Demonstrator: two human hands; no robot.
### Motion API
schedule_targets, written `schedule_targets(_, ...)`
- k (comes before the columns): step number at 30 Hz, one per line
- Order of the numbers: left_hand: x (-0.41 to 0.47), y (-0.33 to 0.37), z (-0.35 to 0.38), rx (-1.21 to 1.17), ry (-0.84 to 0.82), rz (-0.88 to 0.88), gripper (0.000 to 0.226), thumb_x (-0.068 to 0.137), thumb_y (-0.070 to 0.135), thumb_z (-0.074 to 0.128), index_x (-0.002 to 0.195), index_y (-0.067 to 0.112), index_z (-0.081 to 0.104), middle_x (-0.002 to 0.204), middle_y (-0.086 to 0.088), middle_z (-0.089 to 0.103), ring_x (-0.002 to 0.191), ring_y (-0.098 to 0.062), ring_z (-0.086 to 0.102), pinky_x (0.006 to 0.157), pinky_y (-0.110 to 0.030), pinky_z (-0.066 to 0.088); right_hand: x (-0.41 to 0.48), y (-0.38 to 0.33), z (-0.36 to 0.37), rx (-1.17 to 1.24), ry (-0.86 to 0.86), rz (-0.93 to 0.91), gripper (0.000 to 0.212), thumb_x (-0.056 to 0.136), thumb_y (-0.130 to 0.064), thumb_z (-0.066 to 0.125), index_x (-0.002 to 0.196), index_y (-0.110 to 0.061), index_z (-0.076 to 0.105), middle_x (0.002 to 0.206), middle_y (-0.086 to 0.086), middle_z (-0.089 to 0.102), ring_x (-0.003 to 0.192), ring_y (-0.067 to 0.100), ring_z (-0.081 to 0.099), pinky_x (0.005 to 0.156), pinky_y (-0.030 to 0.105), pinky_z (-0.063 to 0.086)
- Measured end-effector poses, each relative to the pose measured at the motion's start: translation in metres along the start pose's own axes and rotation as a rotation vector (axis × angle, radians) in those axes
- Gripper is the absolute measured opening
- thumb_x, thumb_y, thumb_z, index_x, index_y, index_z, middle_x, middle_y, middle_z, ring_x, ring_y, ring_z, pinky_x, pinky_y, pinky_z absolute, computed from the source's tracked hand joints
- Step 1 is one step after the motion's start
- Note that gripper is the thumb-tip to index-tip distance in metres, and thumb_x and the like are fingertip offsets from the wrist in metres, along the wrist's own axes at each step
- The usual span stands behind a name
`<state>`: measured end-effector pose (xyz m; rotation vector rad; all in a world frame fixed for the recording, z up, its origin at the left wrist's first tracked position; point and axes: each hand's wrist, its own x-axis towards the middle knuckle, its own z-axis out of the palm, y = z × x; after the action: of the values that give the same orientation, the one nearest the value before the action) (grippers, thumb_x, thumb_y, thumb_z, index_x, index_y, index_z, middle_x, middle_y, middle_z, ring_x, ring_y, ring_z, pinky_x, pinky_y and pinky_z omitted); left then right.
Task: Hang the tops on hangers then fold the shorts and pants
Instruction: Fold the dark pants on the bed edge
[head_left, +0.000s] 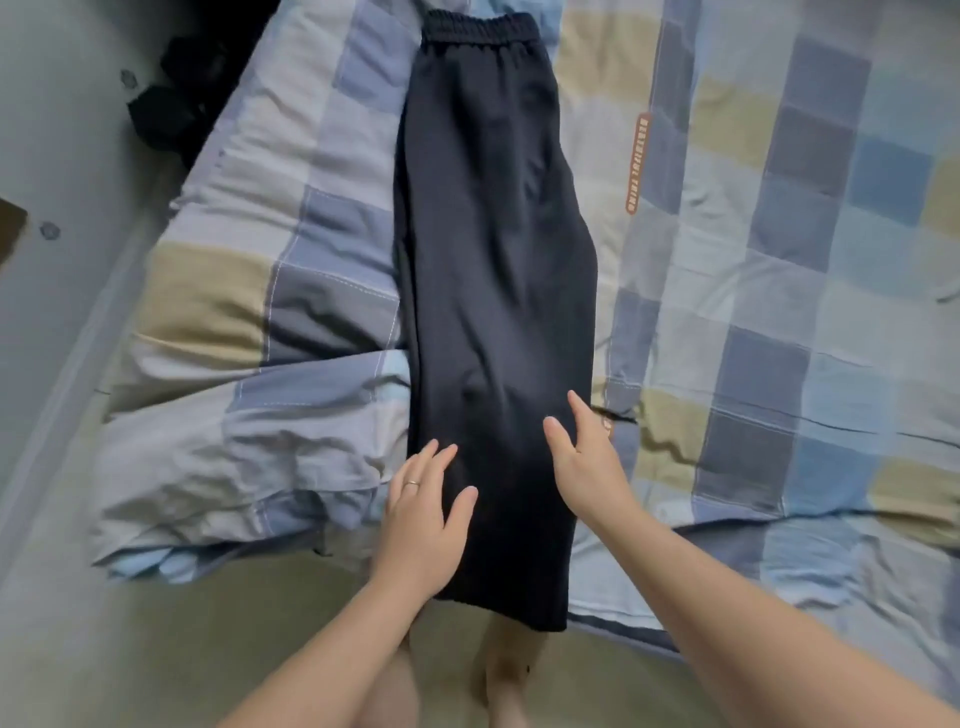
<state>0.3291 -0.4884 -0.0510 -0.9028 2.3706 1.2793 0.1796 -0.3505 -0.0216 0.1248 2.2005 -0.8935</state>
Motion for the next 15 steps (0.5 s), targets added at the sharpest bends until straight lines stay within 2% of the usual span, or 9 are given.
schedule_targets(3, -0.038, -0.027, 0.024, -0.036, 0.047, -0.138, 0.051, 0.099, 0.040, 0.052, 0.148, 0.026, 0.043, 0.159, 0.007, 0.033, 0.148, -0.015, 0.022, 0.119, -0.033, 0.020, -0.022, 0.047, 0.010, -0.015, -0.049, 0.021, 0.059, 0.105, -0.042, 0.042, 0.159, -0.025, 0.022, 0.163, -0.006, 0.026, 0.151, 0.013, 0.021, 0.119, 0.032, 0.020)
schedule_targets(7, -0.080, -0.059, 0.054, -0.056, 0.051, -0.308, 0.052, 0.100, 0.030, 0.056, 0.148, 0.018, 0.042, 0.157, -0.001, 0.038, 0.144, -0.024, 0.029, 0.119, -0.038, 0.023, -0.044, 0.112, 0.032, 0.022, -0.088, 0.078, 0.058, 0.105, -0.039, 0.042, 0.159, -0.023, 0.024, 0.162, -0.006, 0.028, 0.149, 0.014, 0.026, 0.120, 0.033, 0.024)
schedule_targets(10, -0.091, -0.080, 0.067, -0.079, 0.067, -0.360, 0.056, 0.099, 0.030, 0.058, 0.150, 0.017, 0.038, 0.155, 0.000, 0.039, 0.141, -0.025, 0.031, 0.117, -0.037, 0.026, -0.049, 0.153, 0.050, 0.065, -0.057, 0.097, 0.055, 0.103, -0.036, 0.045, 0.156, -0.028, 0.030, 0.157, -0.007, 0.038, 0.144, 0.014, 0.035, 0.119, 0.042, 0.032)
schedule_targets(13, -0.083, -0.097, 0.075, -0.096, 0.107, -0.390, 0.066, 0.095, 0.032, 0.063, 0.152, 0.018, 0.033, 0.156, 0.000, 0.038, 0.143, -0.023, 0.031, 0.117, -0.038, 0.027, -0.047, 0.186, 0.066, 0.171, -0.051, 0.098, 0.055, 0.099, -0.030, 0.051, 0.151, -0.034, 0.032, 0.144, -0.012, 0.051, 0.132, 0.010, 0.048, 0.110, 0.036, 0.040)
schedule_targets(15, -0.070, -0.105, 0.076, -0.066, 0.181, -0.397, 0.073, 0.090, 0.035, 0.069, 0.151, 0.019, 0.033, 0.152, 0.001, 0.042, 0.141, -0.023, 0.035, 0.117, -0.045, 0.028, -0.045, 0.202, 0.073, 0.231, -0.068, 0.125, 0.052, 0.096, -0.029, 0.056, 0.145, -0.035, 0.039, 0.132, -0.015, 0.059, 0.118, 0.004, 0.058, 0.099, 0.028, 0.047)
